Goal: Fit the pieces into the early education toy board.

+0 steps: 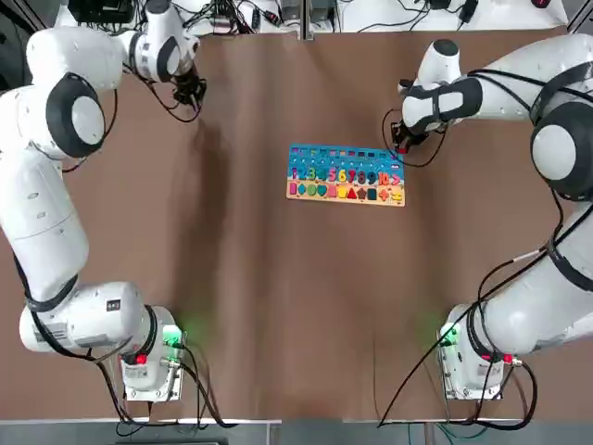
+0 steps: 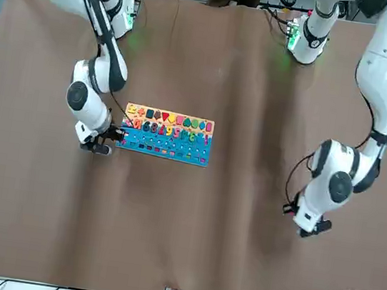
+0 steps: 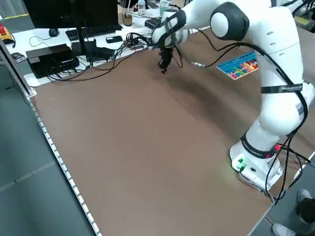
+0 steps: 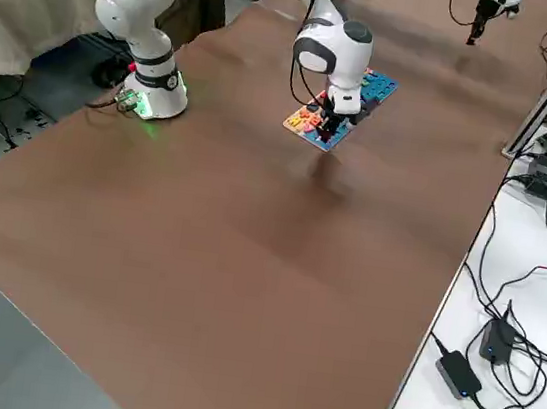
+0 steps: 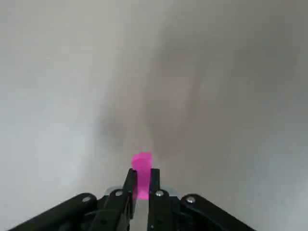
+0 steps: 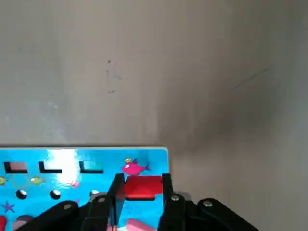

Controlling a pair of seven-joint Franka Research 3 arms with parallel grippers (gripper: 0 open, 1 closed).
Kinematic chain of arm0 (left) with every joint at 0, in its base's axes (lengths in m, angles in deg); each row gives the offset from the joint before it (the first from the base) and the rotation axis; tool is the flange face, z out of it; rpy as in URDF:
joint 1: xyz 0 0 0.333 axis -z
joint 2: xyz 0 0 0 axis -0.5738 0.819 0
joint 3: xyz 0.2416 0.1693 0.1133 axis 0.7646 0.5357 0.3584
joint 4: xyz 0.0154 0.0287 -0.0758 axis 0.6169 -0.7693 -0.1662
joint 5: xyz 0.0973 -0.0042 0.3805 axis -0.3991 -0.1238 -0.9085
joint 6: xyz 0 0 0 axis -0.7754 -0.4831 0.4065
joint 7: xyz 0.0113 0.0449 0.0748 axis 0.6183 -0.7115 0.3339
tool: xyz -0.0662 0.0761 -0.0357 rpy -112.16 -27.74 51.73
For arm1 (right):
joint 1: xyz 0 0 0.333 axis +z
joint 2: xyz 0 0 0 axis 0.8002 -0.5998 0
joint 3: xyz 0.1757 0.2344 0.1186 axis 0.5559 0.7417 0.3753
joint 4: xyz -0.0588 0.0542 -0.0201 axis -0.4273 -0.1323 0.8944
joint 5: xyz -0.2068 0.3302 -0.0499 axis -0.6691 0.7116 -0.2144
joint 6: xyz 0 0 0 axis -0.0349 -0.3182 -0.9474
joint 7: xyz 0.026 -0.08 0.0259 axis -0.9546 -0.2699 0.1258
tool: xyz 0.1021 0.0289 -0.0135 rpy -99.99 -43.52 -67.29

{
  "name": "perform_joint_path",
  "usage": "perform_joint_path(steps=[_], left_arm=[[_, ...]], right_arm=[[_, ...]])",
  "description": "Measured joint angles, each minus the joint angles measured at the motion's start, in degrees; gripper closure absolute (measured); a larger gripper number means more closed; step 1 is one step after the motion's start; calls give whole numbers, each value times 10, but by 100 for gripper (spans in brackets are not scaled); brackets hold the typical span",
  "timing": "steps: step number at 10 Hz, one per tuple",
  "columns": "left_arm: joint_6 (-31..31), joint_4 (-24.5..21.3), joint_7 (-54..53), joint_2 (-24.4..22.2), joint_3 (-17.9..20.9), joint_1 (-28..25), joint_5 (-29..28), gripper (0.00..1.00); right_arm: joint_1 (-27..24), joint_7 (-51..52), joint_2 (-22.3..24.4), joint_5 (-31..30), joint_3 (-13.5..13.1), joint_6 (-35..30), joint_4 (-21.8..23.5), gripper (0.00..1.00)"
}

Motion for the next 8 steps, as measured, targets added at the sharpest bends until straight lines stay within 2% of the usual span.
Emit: perform_joint_path(steps=[2, 5, 8], left_arm=[[2, -21, 6, -26, 0, 75, 0, 86], [14, -26, 48, -30, 0, 180, 0, 86], [15, -27, 95, -30, 0, 260, 0, 86]], right_arm=[[6, -6, 0, 0, 0, 1, 6, 65], [13, -6, 0, 0, -1, 9, 22, 65], [23, -7, 0, 0, -1, 25, 32, 65]])
